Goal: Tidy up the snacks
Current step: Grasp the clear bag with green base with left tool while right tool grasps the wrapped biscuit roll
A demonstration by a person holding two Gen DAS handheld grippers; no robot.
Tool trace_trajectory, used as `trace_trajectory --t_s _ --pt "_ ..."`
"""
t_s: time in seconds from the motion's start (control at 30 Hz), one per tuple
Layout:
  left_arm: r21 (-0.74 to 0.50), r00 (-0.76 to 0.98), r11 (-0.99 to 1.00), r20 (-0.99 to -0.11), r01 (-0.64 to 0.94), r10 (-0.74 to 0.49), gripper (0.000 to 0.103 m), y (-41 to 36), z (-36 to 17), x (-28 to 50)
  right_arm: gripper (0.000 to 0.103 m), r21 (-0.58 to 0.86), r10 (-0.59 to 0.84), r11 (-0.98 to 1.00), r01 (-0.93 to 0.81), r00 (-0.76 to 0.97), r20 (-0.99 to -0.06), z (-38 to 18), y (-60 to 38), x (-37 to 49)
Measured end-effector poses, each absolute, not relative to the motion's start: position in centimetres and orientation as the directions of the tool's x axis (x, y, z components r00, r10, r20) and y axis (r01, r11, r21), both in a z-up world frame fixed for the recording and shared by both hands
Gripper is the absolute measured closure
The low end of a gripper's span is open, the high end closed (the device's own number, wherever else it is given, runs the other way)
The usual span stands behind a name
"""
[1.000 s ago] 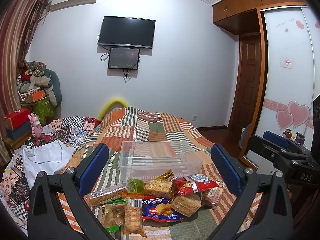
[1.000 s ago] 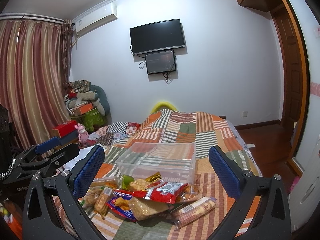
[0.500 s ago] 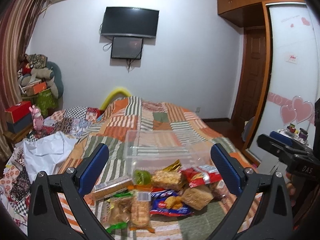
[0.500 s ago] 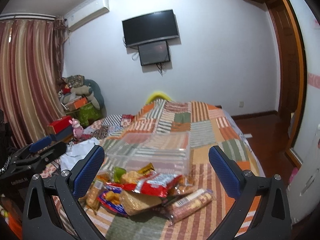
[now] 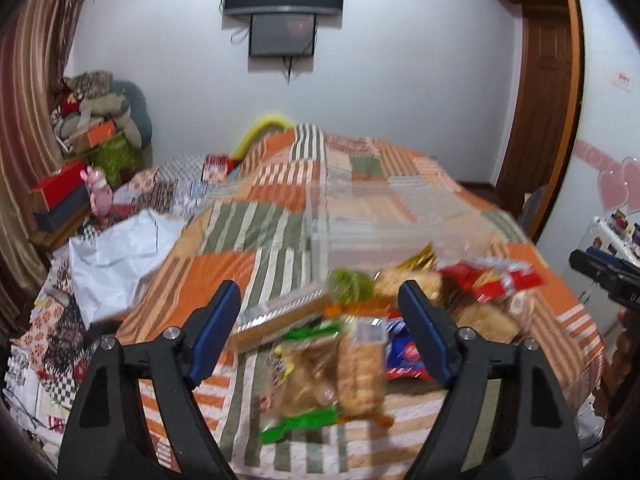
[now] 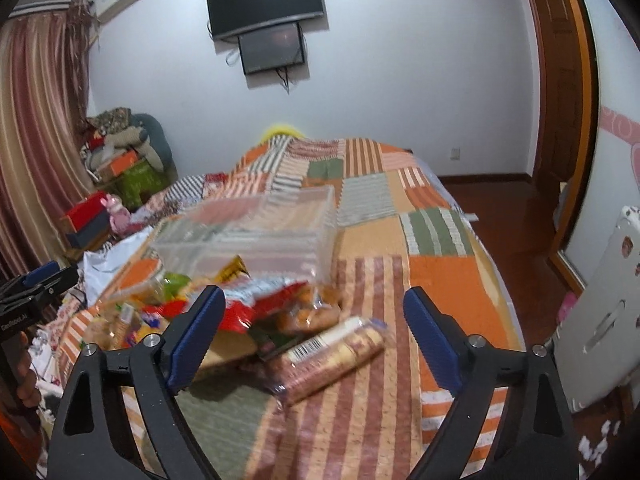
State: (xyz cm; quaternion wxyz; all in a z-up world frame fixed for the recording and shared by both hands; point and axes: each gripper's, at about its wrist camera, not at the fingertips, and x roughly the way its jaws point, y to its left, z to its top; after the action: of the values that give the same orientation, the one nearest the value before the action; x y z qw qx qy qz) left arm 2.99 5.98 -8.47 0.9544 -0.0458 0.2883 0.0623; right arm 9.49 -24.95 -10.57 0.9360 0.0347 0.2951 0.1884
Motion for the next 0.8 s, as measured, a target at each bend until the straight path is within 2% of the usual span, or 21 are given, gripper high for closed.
trace_trajectory --t_s 0.17,0.23,0.4,0.53,0.8 --pt "-0.08 0.778 0.985 -0.624 -0.151 0.068 0.023 6.8 -10.8 3.7 0.016 0.177 0.356 0.932 -0.315 0.712 -0.605 -12.6 -24.9 9.9" --pt "-0.076 0.768 0.986 -0.637 -0.149 0.067 0.023 6.7 -11.3 3.7 0.022 0.176 0.354 0.932 -0.317 0.691 -0.63 -13.2 -24.7 10.1" --pt "-0.08 0.735 0.983 -0.675 -0.167 0.07 0.023 7.3 -13.0 4.2 0.025 0.204 0.369 0.925 -0.319 0.637 -0.677 -15.1 -24.4 11.0" --pt "-0.062 0.711 0.978 -0.696 -0.201 0.102 0.023 8.0 -14.2 4.3 0.026 0.25 0.397 0.915 -0.317 0.595 -0.698 -15.9 -24.2 11.6" --pt "-0.102 0.675 0.974 -0.736 -0.203 0.064 0.023 8.8 -16.4 5.1 0.026 0.275 0.398 0.916 -0.292 0.573 -0.717 -16.6 -23.8 12.4"
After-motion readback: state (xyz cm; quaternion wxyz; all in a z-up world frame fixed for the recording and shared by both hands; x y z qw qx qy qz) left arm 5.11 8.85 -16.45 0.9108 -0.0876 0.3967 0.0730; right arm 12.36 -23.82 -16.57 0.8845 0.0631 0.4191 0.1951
